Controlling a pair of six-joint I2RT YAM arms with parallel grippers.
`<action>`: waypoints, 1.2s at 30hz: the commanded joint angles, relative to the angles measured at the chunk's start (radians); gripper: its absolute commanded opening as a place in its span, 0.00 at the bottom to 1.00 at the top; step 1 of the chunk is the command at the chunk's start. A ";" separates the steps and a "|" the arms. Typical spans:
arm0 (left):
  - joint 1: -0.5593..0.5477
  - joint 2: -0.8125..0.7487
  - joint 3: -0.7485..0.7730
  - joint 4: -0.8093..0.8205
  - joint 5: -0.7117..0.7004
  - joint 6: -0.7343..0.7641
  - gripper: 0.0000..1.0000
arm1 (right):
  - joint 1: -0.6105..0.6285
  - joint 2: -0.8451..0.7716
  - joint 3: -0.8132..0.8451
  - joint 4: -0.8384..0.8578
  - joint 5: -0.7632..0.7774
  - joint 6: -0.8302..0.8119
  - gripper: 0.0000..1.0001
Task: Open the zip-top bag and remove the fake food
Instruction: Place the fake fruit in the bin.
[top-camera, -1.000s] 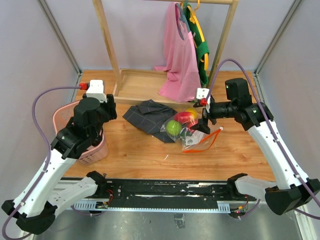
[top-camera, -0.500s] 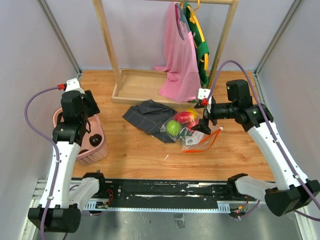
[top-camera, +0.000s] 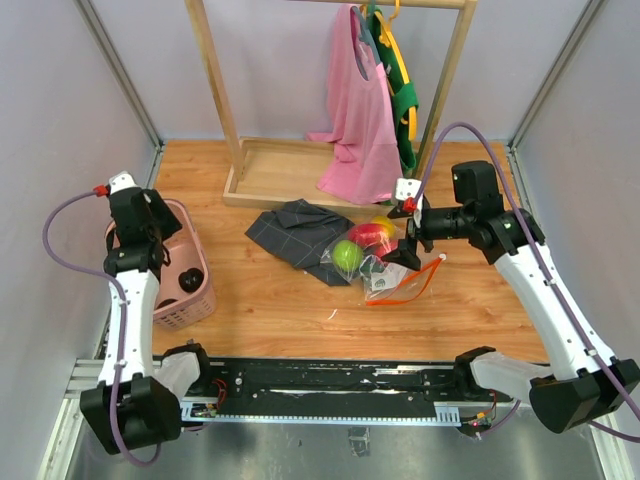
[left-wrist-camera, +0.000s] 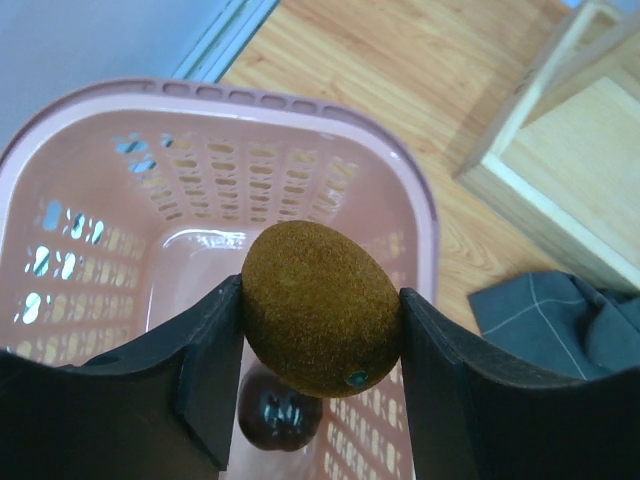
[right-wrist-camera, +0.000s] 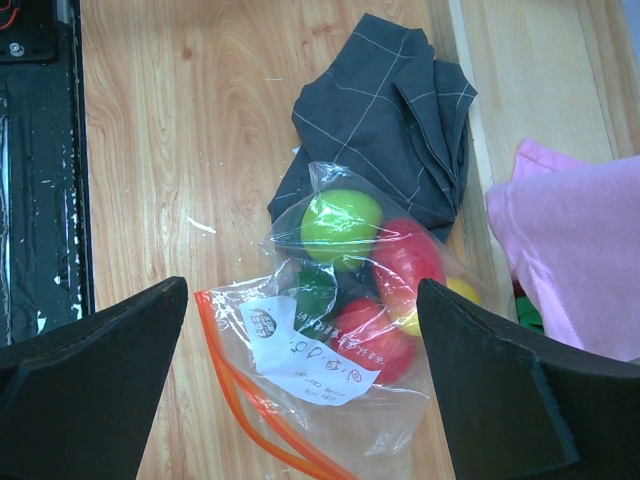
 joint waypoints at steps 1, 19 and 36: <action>0.037 0.054 -0.025 0.084 -0.006 -0.061 0.00 | -0.028 -0.023 -0.027 0.019 -0.039 0.007 0.98; 0.045 0.252 -0.079 0.211 -0.067 -0.182 0.44 | -0.031 -0.065 -0.068 0.034 -0.067 0.000 0.98; 0.051 0.142 -0.068 0.166 0.012 -0.181 0.99 | -0.059 -0.091 -0.102 0.032 -0.096 0.004 0.98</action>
